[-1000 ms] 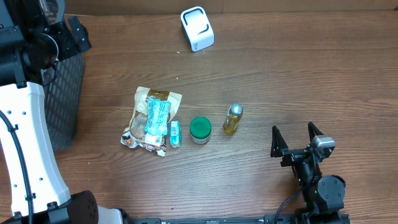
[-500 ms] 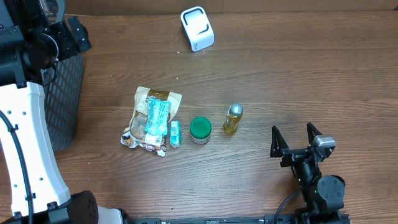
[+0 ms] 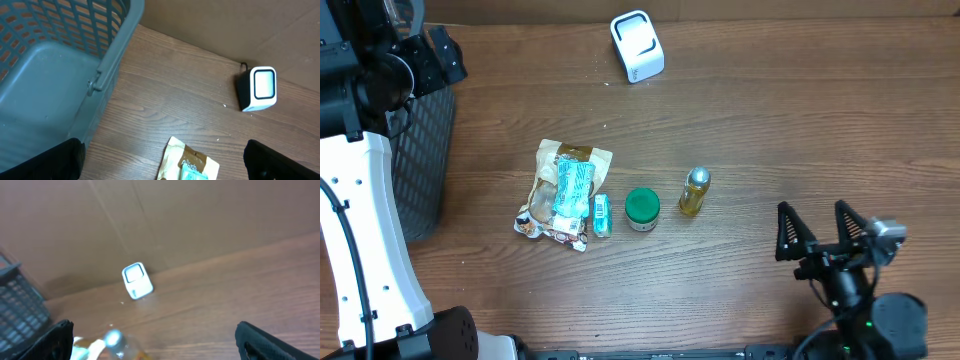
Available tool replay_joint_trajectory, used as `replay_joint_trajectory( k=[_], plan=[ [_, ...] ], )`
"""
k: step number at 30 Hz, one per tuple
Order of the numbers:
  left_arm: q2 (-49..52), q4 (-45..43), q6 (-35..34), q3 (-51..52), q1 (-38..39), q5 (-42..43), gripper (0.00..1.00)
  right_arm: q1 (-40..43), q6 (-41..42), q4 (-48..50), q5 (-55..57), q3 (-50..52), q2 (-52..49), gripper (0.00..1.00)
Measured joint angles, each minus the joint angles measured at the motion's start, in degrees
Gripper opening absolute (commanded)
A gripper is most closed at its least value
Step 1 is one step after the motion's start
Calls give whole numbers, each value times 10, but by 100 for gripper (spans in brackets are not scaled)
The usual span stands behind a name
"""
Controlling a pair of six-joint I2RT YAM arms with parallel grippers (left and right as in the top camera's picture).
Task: Scan the item barcode
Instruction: 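Reach the right gripper forward toward the yellow bottle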
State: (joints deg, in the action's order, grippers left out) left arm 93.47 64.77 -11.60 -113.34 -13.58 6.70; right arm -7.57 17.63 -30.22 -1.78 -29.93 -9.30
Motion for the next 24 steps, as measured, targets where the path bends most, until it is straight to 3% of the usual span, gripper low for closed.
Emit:
replay_joint_trajectory(
  k=[6,15,18,21,24],
  plan=[
    [0,0,0,0,0,0,100,0,7,-113,-43,-183,-169,100],
    [0,0,0,-1,0,0,100,0,16,-369,-132,-510,-493,100],
    [0,0,0,-1,0,0,100,0,21,-381,-185,-566,-578,98],
    [0,0,0,-1,0,0,100,0,24,-376,-236,-572,-630,82],
    [0,0,0,-1,0,0,99,-5,31,-387,-262,-572,-681,80]
  ],
)
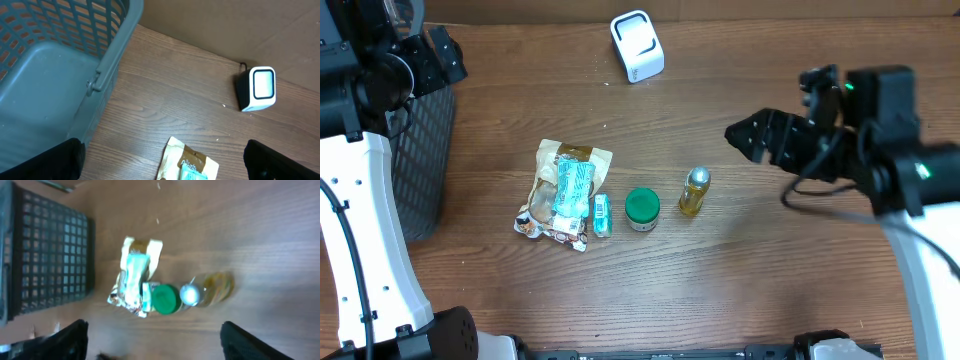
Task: Scan the item barcode
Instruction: 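Reach the right gripper forward toward the yellow bottle, then close the right gripper around the yellow bottle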
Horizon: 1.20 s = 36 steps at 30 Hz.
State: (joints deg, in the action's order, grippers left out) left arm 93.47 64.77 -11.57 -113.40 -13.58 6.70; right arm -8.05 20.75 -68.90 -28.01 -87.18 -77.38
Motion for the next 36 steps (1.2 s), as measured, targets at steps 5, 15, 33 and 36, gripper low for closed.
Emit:
replay_joint_trajectory(
  k=[5,15,33,36],
  plan=[
    [0,0,0,0,0,0,100,-53,31,-26,43,0,-74,87],
    [0,0,0,0,0,0,100,-186,121,-38,208,0,-170,99],
    [0,0,0,0,0,0,100,-202,183,-22,281,0,-281,71],
    [0,0,0,0,0,0,100,-199,182,-22,283,0,-281,64]
  ],
)
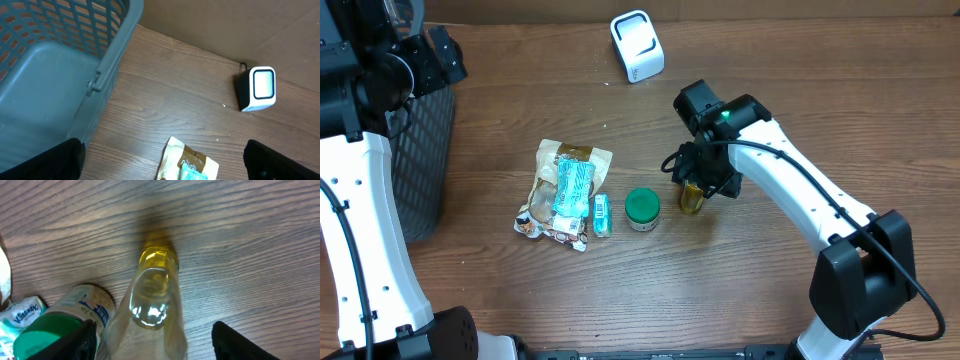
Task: Scan the item barcode
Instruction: 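Close the right gripper around the yellow bottle, then lift the yellow bottle and carry it toward the white scanner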
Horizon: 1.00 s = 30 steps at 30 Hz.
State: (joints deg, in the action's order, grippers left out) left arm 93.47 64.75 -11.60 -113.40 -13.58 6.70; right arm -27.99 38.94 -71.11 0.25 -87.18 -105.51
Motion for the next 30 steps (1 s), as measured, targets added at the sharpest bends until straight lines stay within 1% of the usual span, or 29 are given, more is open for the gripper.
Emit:
replay_joint_trajectory(
  k=[4,6,9,14,18,21,22,26,30],
  plan=[
    [0,0,0,0,0,0,100,2,0,2,0,0,0,49],
    [0,0,0,0,0,0,99,2,1,4,0,0,0,37],
    [0,0,0,0,0,0,100,2,2,2,2,0,0,29],
    [0,0,0,0,0,0,100,3,0,-1,2,-3,0,29],
    [0,0,0,0,0,0,100,14,-19,-5,1,-20,0,28],
    [0,0,0,0,0,0,100,24,-38,-9,2,-38,0,22],
    [0,0,0,0,0,0,100,28,-43,-17,2,-45,0,20],
    [0,0,0,0,0,0,100,41,-77,-66,2,-80,-1,20],
    [0,0,0,0,0,0,100,48,-112,-118,2,-142,-1,19]
  ],
)
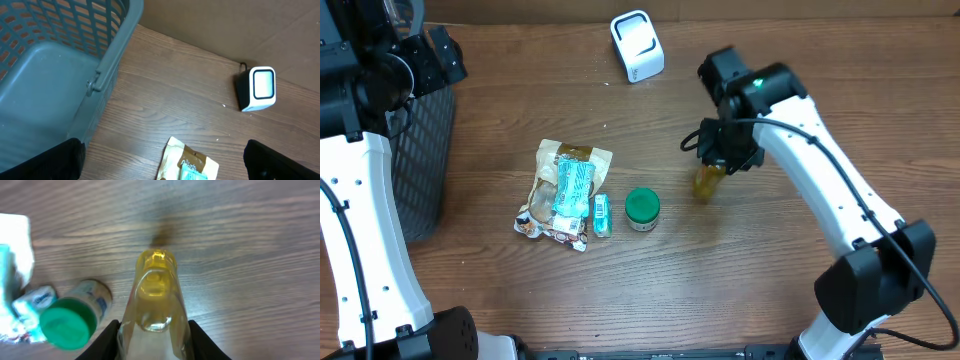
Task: Scan the item barcode
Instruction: 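Lift the yellow bottle and carry it toward the white scanner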
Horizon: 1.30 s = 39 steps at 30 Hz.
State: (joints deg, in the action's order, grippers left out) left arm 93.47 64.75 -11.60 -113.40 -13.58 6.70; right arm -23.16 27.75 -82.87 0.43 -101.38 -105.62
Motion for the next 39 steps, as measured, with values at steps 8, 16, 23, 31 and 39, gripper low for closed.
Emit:
replay_joint_trajectory(
  k=[8,16,23,31,39],
  plan=[
    [0,0,0,0,0,0,100,25,-82,-81,-46,-137,5,17],
    [0,0,0,0,0,0,100,87,-210,-93,-271,-162,119,16],
    [0,0,0,0,0,0,100,104,-314,-103,-442,-179,232,7],
    [0,0,0,0,0,0,100,104,-403,-144,-538,-180,258,4],
    [0,0,0,0,0,0,100,100,-422,-144,-549,-180,244,4]
  ],
)
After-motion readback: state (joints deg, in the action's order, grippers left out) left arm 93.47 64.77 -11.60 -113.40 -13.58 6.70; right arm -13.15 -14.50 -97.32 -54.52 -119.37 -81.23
